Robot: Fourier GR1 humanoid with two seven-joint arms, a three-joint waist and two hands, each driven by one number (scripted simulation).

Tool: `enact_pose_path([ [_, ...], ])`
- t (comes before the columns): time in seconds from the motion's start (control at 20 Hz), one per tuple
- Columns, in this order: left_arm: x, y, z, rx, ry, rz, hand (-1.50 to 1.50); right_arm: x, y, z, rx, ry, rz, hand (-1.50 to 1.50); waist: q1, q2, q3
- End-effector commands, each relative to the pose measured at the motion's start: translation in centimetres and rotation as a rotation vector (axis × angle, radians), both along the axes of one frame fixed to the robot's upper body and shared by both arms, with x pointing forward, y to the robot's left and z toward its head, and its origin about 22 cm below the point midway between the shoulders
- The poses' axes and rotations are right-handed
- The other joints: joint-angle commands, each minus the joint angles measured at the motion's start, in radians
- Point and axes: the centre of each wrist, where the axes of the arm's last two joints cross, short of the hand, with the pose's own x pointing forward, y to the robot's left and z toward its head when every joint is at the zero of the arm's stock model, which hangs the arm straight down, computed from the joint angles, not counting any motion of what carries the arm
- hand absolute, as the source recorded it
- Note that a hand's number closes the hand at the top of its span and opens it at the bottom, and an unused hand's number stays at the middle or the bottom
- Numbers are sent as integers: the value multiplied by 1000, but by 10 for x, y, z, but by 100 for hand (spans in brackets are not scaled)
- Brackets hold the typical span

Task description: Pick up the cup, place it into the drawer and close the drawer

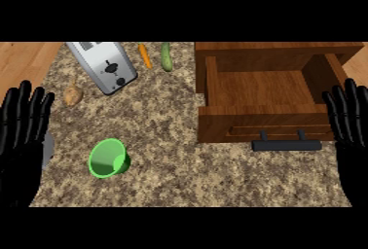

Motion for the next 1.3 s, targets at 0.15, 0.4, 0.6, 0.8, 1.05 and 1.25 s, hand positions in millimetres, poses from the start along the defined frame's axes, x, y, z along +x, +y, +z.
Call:
enact_pose_path([
  [0.15,13,-11,8,32,-36,-602,-150,-1,7,3,28,-33,46,-150,-27,8,-29],
  [0.4,11,3,-37,-88,234,-929,-150,6,15,-5,-39,79,161,-150,-6,22,-30],
  [0.6,43,63,-33,-116,234,-986,-150,15,8,-1,-19,116,164,-150,-8,15,-27],
  [0.8,71,104,-44,-101,303,-995,-150,34,2,-2,-44,121,156,-150,0,11,-26],
  [1.05,102,83,-71,-40,391,-975,-150,53,17,8,-40,81,153,-150,6,8,-26],
  [1.25,95,112,-106,-56,417,-963,-150,54,10,2,-45,75,167,-150,7,7,-26],
])
